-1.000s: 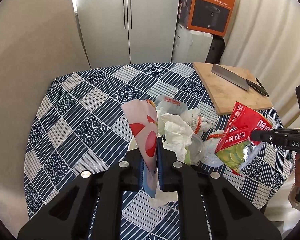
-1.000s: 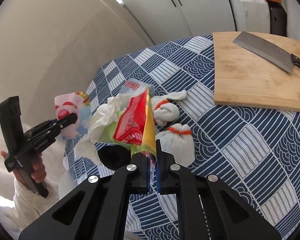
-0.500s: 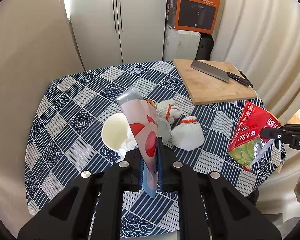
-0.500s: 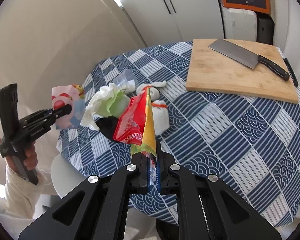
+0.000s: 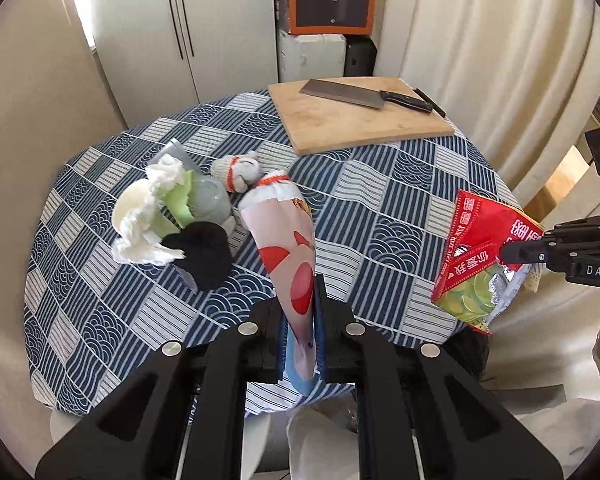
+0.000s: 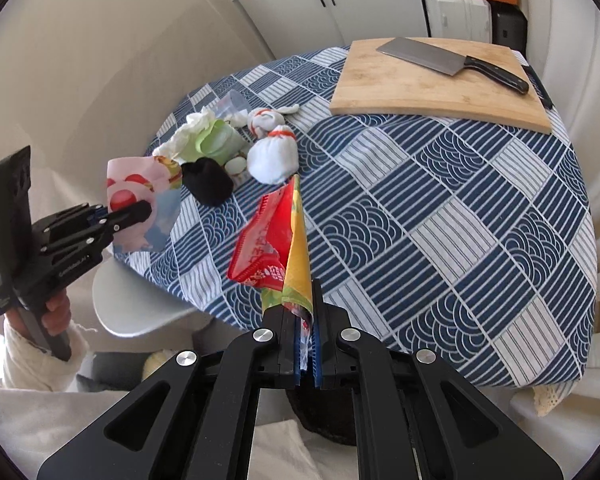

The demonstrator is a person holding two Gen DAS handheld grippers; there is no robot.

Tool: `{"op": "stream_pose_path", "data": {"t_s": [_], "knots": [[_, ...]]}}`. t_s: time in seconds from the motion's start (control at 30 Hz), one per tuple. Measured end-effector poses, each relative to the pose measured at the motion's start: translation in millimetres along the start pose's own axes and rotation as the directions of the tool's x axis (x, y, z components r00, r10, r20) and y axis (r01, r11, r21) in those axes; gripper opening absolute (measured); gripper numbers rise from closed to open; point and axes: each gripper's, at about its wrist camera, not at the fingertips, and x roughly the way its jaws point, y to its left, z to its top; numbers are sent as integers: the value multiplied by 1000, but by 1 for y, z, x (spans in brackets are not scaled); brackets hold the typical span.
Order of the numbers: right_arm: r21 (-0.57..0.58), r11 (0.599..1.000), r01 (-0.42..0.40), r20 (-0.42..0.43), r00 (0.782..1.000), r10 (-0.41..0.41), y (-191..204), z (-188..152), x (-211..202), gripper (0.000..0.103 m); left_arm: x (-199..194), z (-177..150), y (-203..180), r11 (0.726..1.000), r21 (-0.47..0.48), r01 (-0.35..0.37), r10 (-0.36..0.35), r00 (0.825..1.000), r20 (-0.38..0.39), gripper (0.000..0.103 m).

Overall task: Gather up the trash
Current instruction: 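Carry the pink paper cup with the left tool to the bin and release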

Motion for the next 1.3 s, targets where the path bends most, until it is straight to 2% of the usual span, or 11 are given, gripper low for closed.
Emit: {"op": "stream_pose_path", "data": {"t_s": [0.23,0.47,0.7,0.73,0.8,0.83,0.87,0.93,1.03,1.13,1.3], "knots": [[-42,999,12,-22,1000,-13,-13,-42,-12,5,1,-31,-52,998,46,40,-39,999,-16,12],[-34,999,35,-40,999,-37,-25,-75,-17,7,5,-51,-93,988,124,90,-84,995,-49,13],[-34,998,55,-78,995,-57,-33,-96,-10,7,17,-65,-117,972,189,140,-119,986,-117,13],[-33,998,57,-80,995,-60,-34,-98,-9,8,17,-66,-118,970,194,147,-125,985,-121,16],[-39,997,61,-88,994,-65,-35,-100,-8,10,18,-67,-121,968,204,146,-124,985,-117,31],[-45,997,69,-91,993,-73,-35,-102,-7,16,19,-67,-121,968,205,146,-123,985,-120,54],[-49,996,78,-94,992,-82,-36,-103,-6,35,19,-68,-122,970,205,133,-112,987,-114,71],[-58,994,92,-98,990,-98,-37,-105,-5,59,17,-69,-121,969,204,138,-119,987,-107,75],[-68,990,125,-106,986,-132,-39,-110,-2,73,17,-71,-119,971,192,141,-122,987,-106,86],[-71,987,144,-113,982,-151,-41,-113,2,78,19,-73,-116,976,171,135,-117,987,-112,92],[-82,984,158,-118,979,-167,-42,-115,3,84,23,-73,-111,982,149,116,-100,989,-108,94]]}}
